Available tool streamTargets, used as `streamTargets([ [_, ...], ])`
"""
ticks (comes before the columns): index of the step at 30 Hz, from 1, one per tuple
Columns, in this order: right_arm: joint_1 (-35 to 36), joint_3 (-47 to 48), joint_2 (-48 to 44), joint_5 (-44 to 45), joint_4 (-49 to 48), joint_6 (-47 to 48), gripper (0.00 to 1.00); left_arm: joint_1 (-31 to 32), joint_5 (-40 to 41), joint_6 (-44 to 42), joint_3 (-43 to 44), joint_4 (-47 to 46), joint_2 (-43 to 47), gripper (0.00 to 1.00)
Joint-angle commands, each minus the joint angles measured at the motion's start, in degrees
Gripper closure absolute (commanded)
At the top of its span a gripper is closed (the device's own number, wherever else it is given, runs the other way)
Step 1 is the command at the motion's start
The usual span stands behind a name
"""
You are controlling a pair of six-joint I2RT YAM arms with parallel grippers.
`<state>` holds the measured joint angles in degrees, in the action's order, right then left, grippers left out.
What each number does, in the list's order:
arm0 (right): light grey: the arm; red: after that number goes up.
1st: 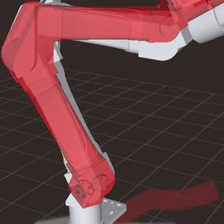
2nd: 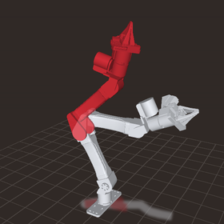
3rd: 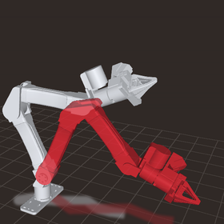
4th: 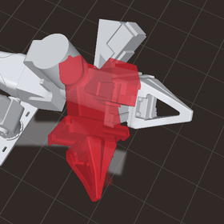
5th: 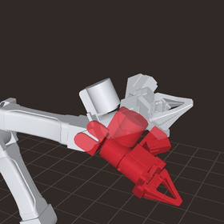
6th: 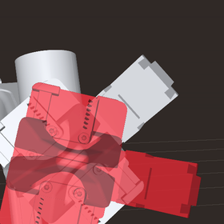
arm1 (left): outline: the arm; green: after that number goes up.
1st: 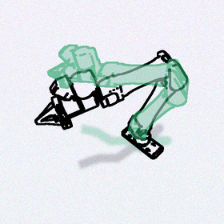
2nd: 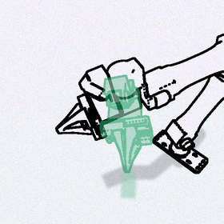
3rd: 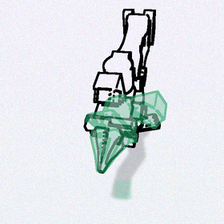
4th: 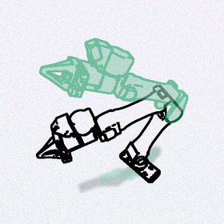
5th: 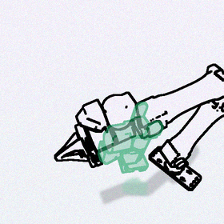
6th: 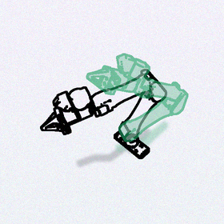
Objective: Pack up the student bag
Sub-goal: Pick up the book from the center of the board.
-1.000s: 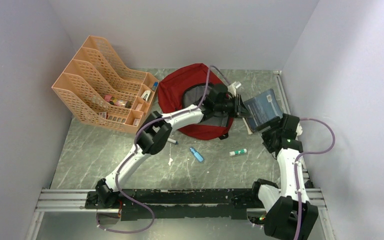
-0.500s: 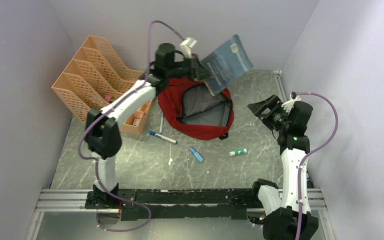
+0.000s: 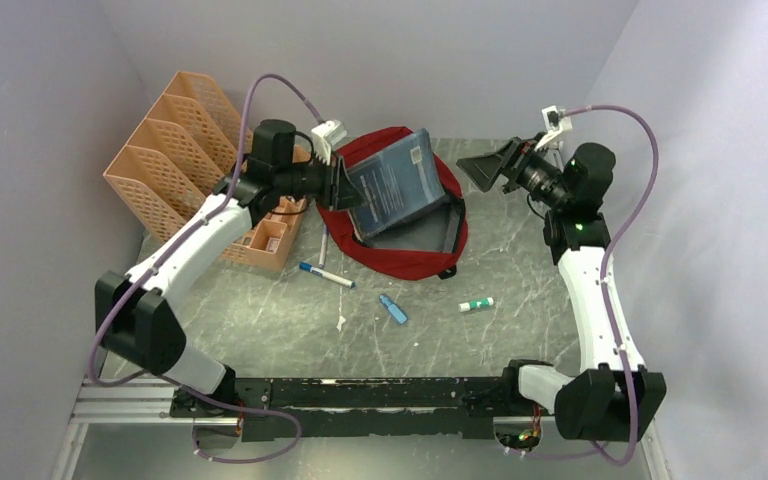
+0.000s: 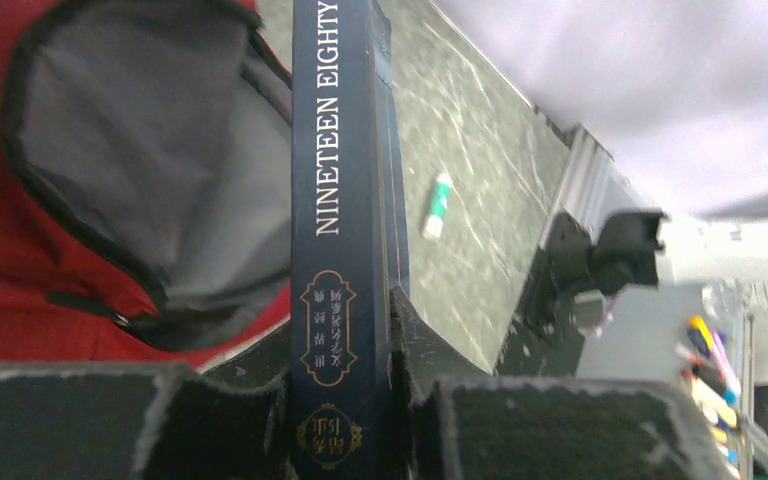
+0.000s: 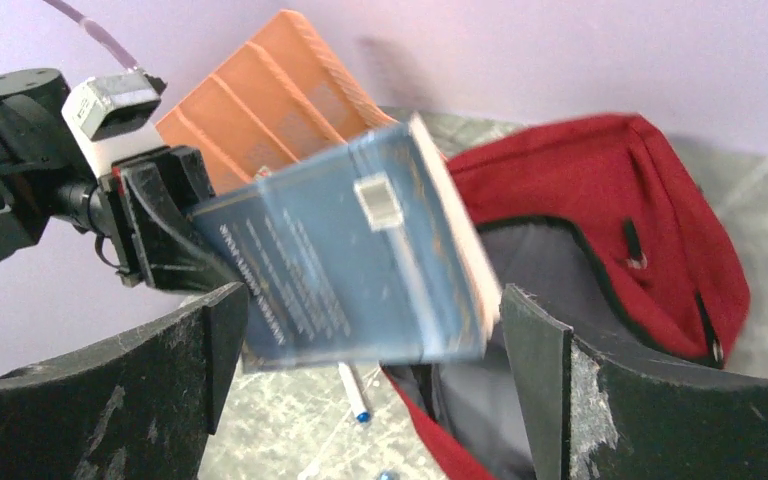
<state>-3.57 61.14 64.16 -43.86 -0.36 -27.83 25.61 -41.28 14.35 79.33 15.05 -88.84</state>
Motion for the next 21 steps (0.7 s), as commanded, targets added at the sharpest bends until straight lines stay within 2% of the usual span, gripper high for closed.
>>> streamTargets([
  [1, 2.5, 3.91, 4.55, -9.52, -6.26, 6.55, 0.0, 0.23, -8.09, -8.36, -2.87, -1.21, 9.31, 0.95],
  [4, 3.21, 4.91, 6.11, -15.24, -7.01, 9.01, 0.0, 0.32, -9.95, -9.91, -4.7, -2.27, 12.12, 0.95],
  [9, 6.2, 5.05, 8.56, -24.66, -8.71, 8.81, 0.0, 0.53, -16.7, -8.91, -4.45, -5.23, 11.25, 0.95],
  [14, 9.51, 4.43, 8.62, -26.69, -6.5, 11.22, 0.01, 2.13, -20.05, -9.43, -3.93, -5.84, 10.27, 0.95],
  [17, 10.97, 3.46, 9.23, -28.83, -8.7, 8.91, 0.04, 3.27, -21.41, -10.92, -2.65, -4.72, 9.55, 0.95],
  [21, 12.49, 2.88, 9.93, -28.77, -6.39, 10.44, 0.11, 4.86, -24.16, -14.61, -0.49, -1.67, 8.74, 0.95],
])
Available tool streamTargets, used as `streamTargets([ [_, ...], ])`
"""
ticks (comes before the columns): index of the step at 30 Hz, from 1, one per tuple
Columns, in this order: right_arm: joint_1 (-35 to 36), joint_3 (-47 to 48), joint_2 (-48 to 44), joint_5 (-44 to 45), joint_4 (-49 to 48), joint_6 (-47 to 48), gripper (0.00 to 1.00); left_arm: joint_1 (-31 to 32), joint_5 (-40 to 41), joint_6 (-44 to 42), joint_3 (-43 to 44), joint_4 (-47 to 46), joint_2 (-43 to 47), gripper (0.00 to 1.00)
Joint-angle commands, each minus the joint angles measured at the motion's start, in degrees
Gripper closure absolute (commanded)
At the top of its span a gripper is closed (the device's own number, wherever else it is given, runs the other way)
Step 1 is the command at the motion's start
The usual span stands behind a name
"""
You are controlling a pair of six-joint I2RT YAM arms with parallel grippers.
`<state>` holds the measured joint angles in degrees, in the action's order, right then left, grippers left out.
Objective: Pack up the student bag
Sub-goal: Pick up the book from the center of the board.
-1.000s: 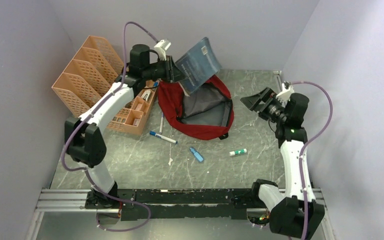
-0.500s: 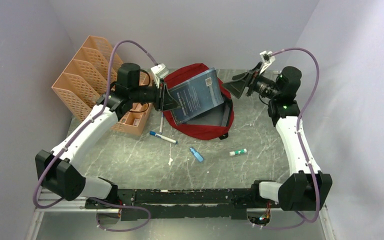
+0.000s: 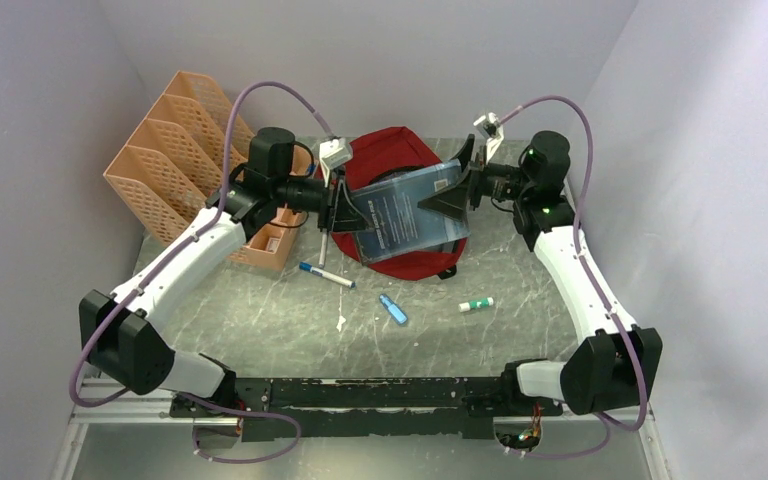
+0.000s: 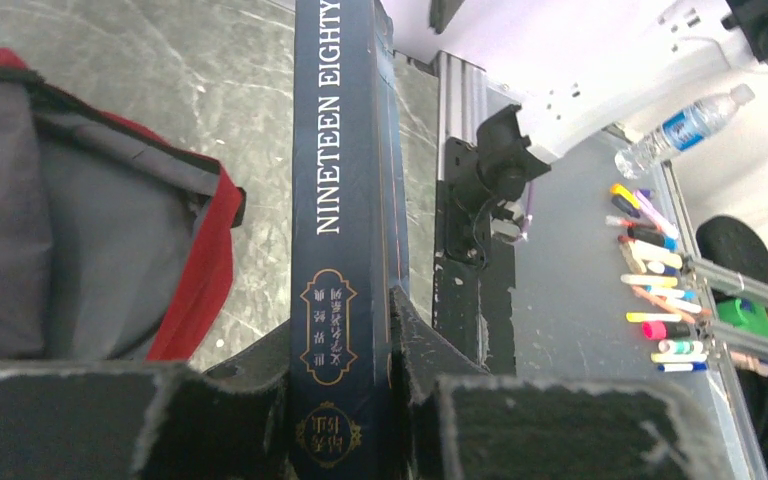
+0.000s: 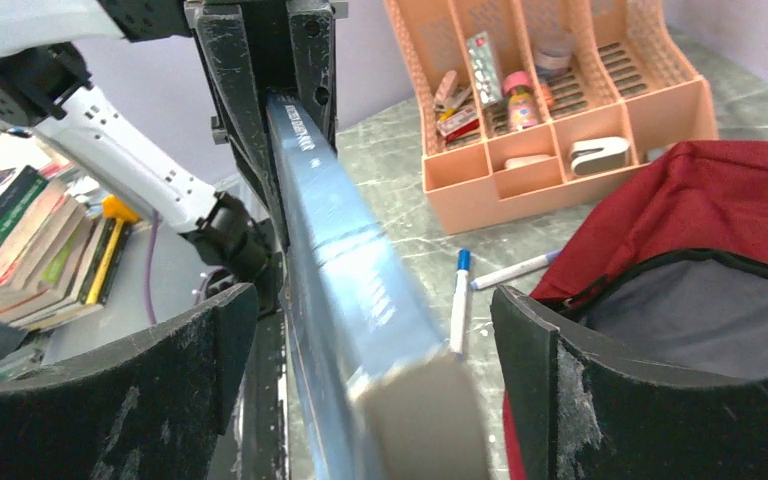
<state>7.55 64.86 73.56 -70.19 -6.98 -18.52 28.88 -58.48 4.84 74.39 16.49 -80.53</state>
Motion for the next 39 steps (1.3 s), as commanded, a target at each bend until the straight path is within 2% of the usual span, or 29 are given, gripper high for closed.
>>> streamTargets([
  [1, 1.53, -1.06, 0.53, -2.57, 0.49, 1.23, 0.13, 2.04, -7.04, -6.68, 4.87, -2.22, 0.34, 0.95],
  [7, 2.03, -3.42, -0.84, -4.21, -1.91, -2.26, 0.27, 2.31, -4.65, -8.12, 4.75, -1.24, 0.3, 0.95],
  [11, 2.38, -6.04, -3.65, -5.21, -0.06, -2.28, 0.36, 2.21, -2.8, -8.09, 3.85, -1.7, 0.01, 0.95],
  [16, 2.47, -8.5, -6.91, -5.53, -1.4, -3.6, 0.43, 2.16, -4.25, -5.21, 3.76, -5.68, -1.05, 0.95],
  [20, 2.49, -8.39, -6.7, -7.19, 3.5, -0.51, 0.45, 1.52, -5.39, -0.34, 3.3, -10.08, -1.6, 0.95],
  [22, 2.47, -8.43, -6.54, -7.76, 5.46, 0.77, 0.5, 1.29, -6.43, 2.22, 2.49, -13.49, -1.79, 0.95],
  [25, 2.47, -8.81, -6.84, -7.8, 3.98, -0.4, 0.53, 1.22, -7.89, 4.18, 1.88, -16.01, -2.4, 0.95],
  [29, 2.47, -7.05, -6.49, -7.19, 10.05, 3.85, 0.51, 1.26, -9.24, 0.69, 3.07, -12.69, -2.52, 0.95],
  [31, 2.54, -6.09, -6.25, -7.23, 11.89, 5.21, 0.39, 1.26, -9.48, -1.93, 3.87, -9.75, -2.44, 0.95],
  [33, 2.47, -5.37, -6.24, -7.11, 13.02, 5.71, 0.35, 1.26, -10.76, -3.85, 4.57, -7.52, -2.52, 0.95],
  [36, 2.47, -4.45, -6.6, -6.43, 15.89, 7.51, 0.33, 1.26, -10.87, -10.31, 6.28, -1.77, -2.37, 0.95],
  [39, 2.47, -4.22, -7.4, -6.3, 17.54, 8.68, 0.33, 1.18, -10.19, -12.28, 6.62, 0.09, -2.29, 0.95],
])
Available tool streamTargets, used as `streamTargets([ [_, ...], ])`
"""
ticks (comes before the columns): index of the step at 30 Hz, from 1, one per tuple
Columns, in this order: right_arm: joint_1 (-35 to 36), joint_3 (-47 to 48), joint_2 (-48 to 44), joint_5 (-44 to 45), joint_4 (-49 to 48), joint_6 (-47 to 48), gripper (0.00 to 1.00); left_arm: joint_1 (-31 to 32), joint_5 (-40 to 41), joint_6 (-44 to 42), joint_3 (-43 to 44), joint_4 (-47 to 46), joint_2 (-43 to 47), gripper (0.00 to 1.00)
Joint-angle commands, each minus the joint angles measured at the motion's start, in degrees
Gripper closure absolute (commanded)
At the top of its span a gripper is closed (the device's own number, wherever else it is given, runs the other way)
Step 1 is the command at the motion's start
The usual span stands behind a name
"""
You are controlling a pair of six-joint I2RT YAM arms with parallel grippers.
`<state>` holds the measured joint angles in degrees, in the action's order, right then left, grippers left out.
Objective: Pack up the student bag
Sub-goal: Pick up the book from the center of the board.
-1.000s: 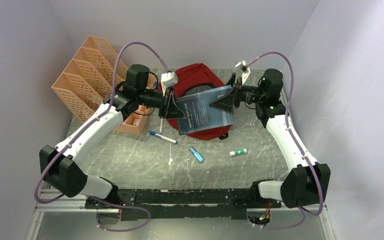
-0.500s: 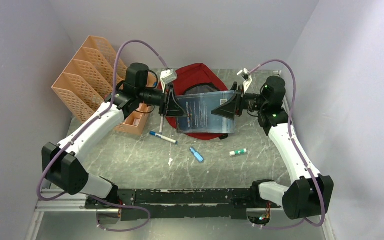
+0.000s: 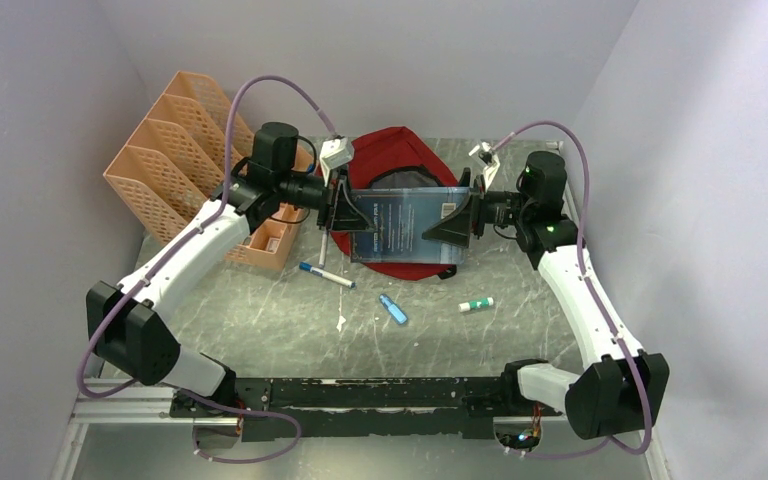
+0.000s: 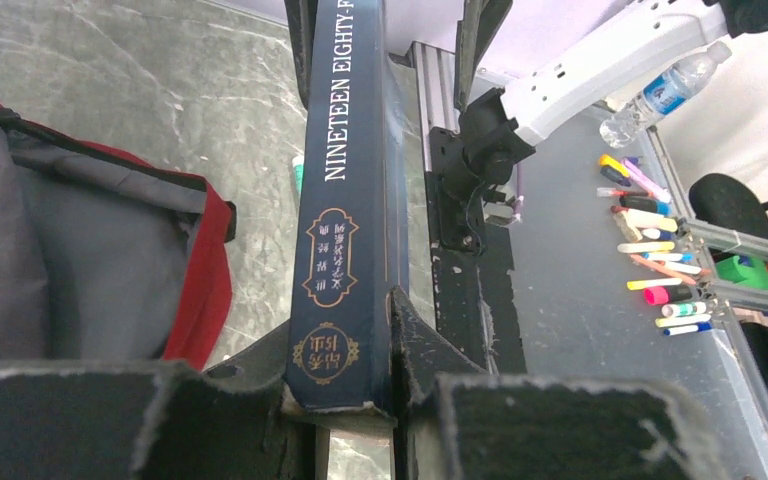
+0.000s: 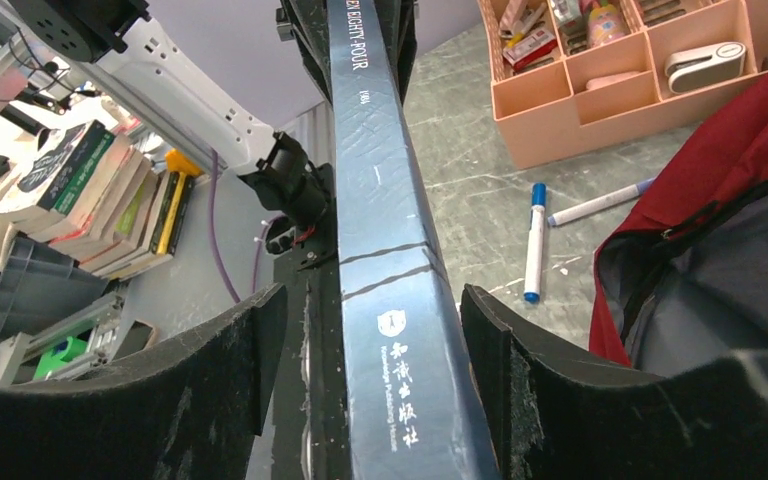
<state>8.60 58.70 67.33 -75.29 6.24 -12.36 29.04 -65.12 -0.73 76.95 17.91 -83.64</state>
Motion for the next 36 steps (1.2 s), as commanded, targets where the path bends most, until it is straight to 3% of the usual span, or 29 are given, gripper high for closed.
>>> streamTargets([
  [1, 1.42, 1.95, -1.42, -1.17, 4.71, 2.78, 0.33, 0.98, -3.59, -7.0, 4.21, -0.91, 0.76, 0.95],
  [3, 1.37, 2.1, -1.87, -0.33, 5.96, 3.87, 0.31, 0.86, -4.2, -7.13, 4.44, -0.9, 0.59, 0.95],
  [6, 1.42, 2.8, -2.2, 2.06, 8.4, 5.76, 0.2, 0.63, -5.18, -6.21, 4.37, -1.94, 0.58, 0.95],
  [8, 1.42, 2.79, -2.2, 1.66, 7.84, 5.78, 0.2, 0.52, -5.82, -5.34, 4.07, -2.98, 0.64, 0.95],
  [15, 1.42, 1.13, -2.56, -0.48, 2.26, 2.08, 0.38, -0.56, -5.51, -1.86, 2.28, -6.81, 1.48, 0.95],
  [22, 1.41, -0.13, -3.78, -0.94, -1.73, -0.34, 0.46, -2.18, -7.85, 6.98, -0.29, -16.05, 1.25, 0.95],
  [26, 1.42, -0.5, -3.74, -1.39, -2.64, -1.01, 0.58, -2.24, -7.97, 7.15, -0.39, -16.25, 0.94, 0.95],
  [33, 1.42, -1.79, -3.26, -3.16, -5.89, -4.12, 0.89, -2.25, -5.97, 6.57, 1.1, -14.67, -0.29, 0.95],
  [35, 1.42, -2.43, -3.38, -2.32, -8.46, -6.18, 0.99, -2.26, -4.02, 6.29, 2.17, -13.73, -1.42, 0.89],
  [36, 1.42, -2.73, -3.49, -1.42, -9.27, -7.26, 1.0, -2.28, -2.79, 6.32, 2.55, -13.62, -1.85, 0.8],
])
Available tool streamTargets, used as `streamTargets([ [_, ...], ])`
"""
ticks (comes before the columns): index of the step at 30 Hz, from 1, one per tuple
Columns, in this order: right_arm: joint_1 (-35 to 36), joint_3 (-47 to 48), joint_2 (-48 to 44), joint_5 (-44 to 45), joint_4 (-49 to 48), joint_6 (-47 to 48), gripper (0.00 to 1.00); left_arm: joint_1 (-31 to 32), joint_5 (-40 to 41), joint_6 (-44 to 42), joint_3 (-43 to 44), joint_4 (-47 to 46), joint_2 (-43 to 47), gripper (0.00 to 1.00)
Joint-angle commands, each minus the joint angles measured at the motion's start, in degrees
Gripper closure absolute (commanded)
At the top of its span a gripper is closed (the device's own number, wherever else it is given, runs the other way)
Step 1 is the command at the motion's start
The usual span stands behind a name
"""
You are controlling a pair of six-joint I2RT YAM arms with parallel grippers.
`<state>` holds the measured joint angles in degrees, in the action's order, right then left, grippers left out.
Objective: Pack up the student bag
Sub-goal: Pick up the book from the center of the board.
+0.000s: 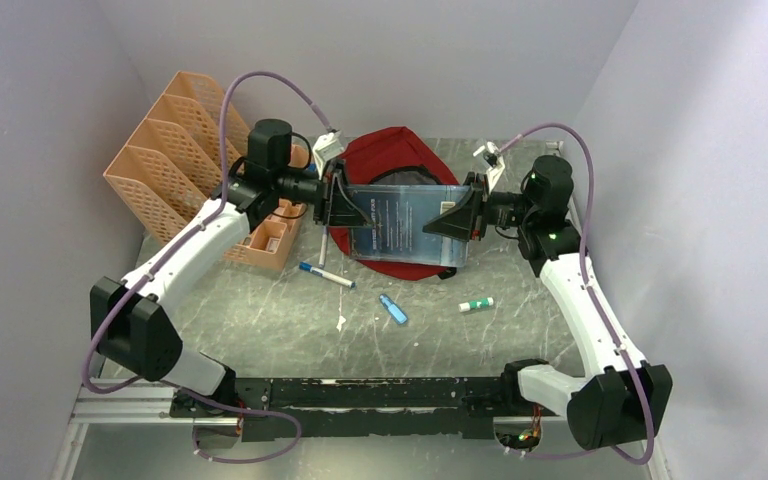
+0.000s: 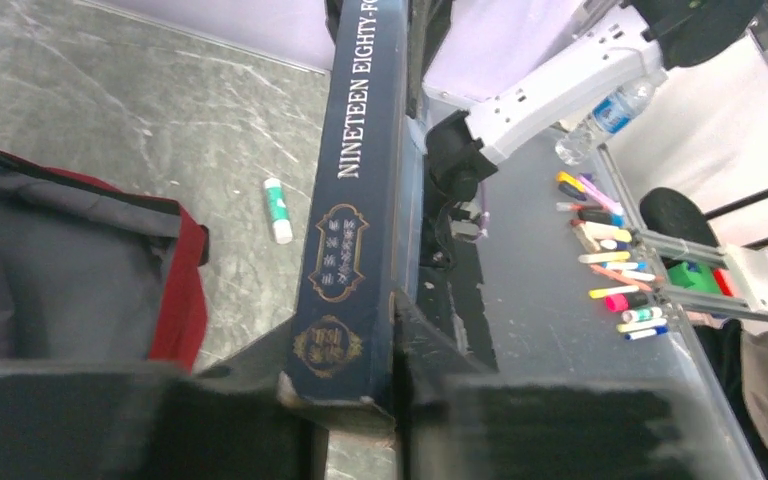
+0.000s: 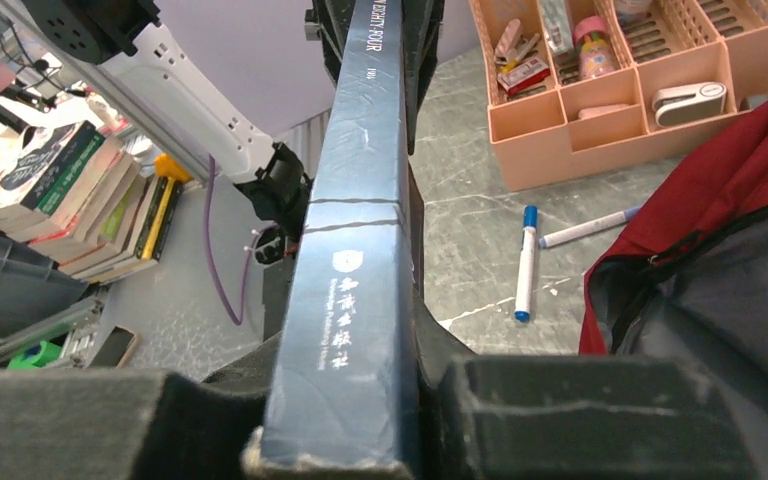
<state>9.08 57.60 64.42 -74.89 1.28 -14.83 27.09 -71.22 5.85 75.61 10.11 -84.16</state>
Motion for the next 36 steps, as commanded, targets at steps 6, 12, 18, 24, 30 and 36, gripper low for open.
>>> streamTargets([
  [6, 0.86, -2.82, -2.61, 16.71, -7.34, -13.27, 1.0, -0.31, 19.05, 0.55, 3.69, -7.21, -1.67, 0.28],
  [12, 0.63, -1.01, -6.77, 49.01, 4.96, -15.05, 1.0, -0.2, 35.76, -0.71, 5.1, -3.79, -3.7, 0.2],
  [18, 0.68, -0.34, -12.79, 84.53, 19.52, -17.36, 1.0, 9.99, 62.79, -12.45, 6.26, -0.66, -6.79, 0.12],
  [24, 0.59, -1.37, -13.19, 88.52, 24.72, -16.92, 1.0, 20.23, 71.12, -20.89, 14.32, 4.31, -18.13, 0.13],
  [30, 0.59, -4.42, -14.99, 86.39, 24.99, -17.08, 1.0, 23.01, 77.96, -26.06, 22.47, 7.87, -29.73, 0.17],
  [36, 0.59, -6.54, -15.93, 83.57, 25.38, -16.46, 1.0, 23.14, 81.86, -28.68, 27.14, 9.54, -37.0, 0.17],
])
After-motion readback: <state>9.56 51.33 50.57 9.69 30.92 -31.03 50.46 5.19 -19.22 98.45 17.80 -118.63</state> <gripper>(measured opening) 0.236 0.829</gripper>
